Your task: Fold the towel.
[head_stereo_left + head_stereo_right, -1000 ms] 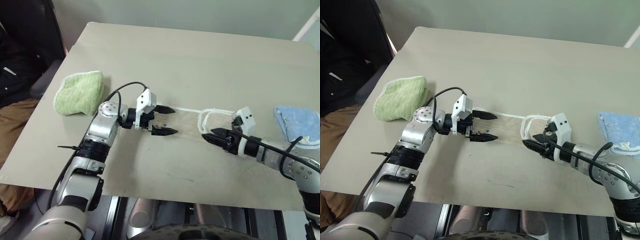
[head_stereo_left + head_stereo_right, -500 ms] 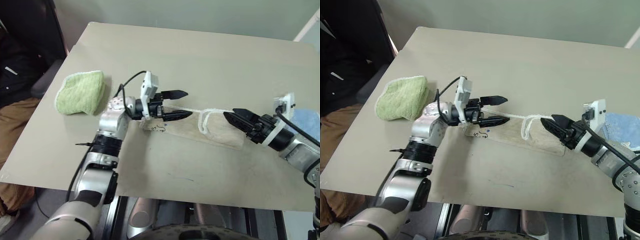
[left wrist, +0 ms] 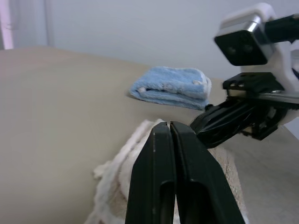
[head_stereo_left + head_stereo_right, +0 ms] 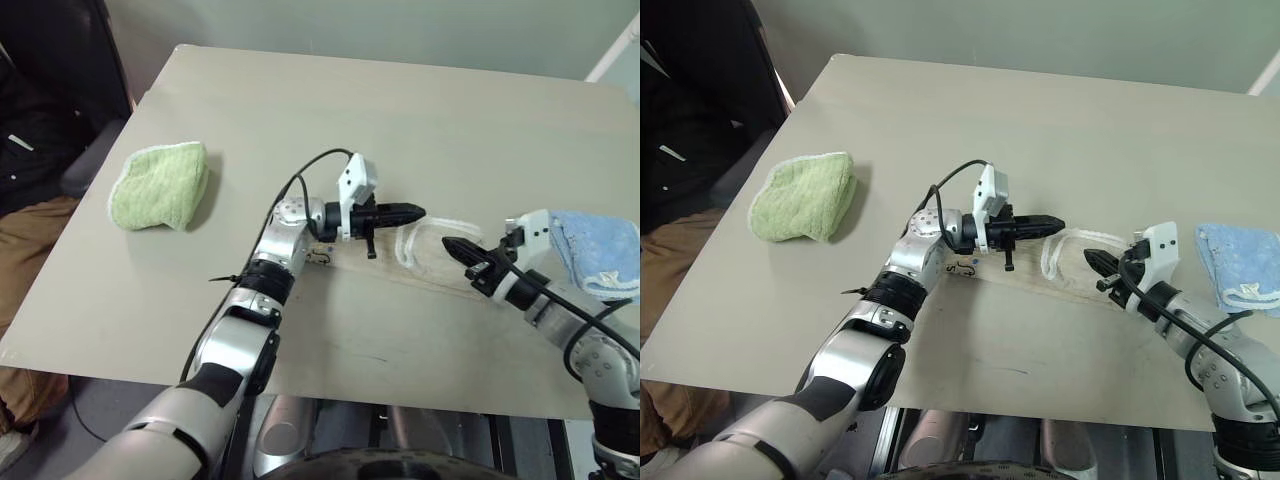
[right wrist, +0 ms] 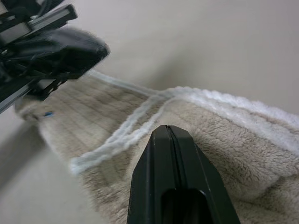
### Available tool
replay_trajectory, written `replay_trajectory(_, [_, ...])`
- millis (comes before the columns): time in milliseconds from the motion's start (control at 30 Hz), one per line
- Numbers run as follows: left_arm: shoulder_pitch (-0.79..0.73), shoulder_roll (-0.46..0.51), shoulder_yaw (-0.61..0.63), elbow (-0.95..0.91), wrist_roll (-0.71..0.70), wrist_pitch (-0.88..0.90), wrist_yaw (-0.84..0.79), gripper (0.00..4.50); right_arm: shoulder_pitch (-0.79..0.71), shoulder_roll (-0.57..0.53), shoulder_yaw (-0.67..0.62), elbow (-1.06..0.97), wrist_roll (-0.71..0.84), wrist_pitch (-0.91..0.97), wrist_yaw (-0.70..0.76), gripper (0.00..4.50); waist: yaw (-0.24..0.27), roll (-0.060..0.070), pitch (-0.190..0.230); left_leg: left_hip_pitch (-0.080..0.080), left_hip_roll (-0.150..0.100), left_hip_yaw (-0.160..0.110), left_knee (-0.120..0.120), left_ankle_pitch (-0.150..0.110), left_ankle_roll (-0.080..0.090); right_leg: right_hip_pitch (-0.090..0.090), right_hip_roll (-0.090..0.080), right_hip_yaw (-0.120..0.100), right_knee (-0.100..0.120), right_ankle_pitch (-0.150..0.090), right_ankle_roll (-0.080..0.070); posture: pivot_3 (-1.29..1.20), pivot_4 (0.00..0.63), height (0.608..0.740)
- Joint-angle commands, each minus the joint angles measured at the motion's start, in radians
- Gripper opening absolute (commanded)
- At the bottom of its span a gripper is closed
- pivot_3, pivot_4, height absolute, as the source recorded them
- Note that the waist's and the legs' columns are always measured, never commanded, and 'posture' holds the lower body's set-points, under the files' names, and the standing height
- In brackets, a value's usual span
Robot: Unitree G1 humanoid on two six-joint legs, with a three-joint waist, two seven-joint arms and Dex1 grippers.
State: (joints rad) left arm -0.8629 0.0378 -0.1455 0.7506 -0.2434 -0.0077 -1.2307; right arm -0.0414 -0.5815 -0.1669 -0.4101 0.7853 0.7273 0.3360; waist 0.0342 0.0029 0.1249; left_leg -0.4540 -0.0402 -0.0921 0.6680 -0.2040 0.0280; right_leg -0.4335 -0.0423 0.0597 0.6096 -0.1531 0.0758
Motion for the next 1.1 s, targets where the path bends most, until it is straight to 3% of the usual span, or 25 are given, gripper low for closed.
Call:
replay_trajectory(33, [-0.020,-0.022,-0.010,-0.049,-0.015,0.002,-0.040,0.03,-0.024,0.025,-0.008,0.012,-0.055,-0.049,0.001,0.00,0.000,0.000,0.000,0.000,0.000,0.000,0.000,0.000,0.000,0.000,0.000,0.000,0.000,0.000,0.000,0.00,0.150,0.740])
replay_trajectory(600, [0.029,-0.057,-0.102,0.003,0.122,-0.081,0.028,0.03,-0.065,0.058,-0.116,0.090,-0.100,-0.059,-0.013,0.00,0.004,0.000,0.000,0.000,0.000,0.000,0.000,0.000,0.000,0.001,0.000,0.000,0.000,0.001,-0.001,0.00,0.150,0.740])
replay_trajectory(767, [0.063,-0.023,-0.174,0.015,0.208,-0.115,0.030,0.03,-0.030,0.054,-0.039,0.126,-0.218,-0.103,0.008,0.00,0.003,0.001,0.000,0.001,0.000,0.000,0.000,0.000,0.000,0.000,0.000,0.000,0.000,0.000,-0.002,0.00,0.150,0.740])
replay_trajectory(1100, [0.131,0.031,-0.203,-0.052,0.236,-0.041,0.027,0.03,-0.066,0.147,0.058,0.288,-0.418,-0.233,-0.020,0.00,-0.004,0.003,-0.001,0.005,0.000,0.000,-0.001,-0.001,0.000,0.004,0.000,0.000,0.000,0.001,-0.002,0.00,0.150,0.740])
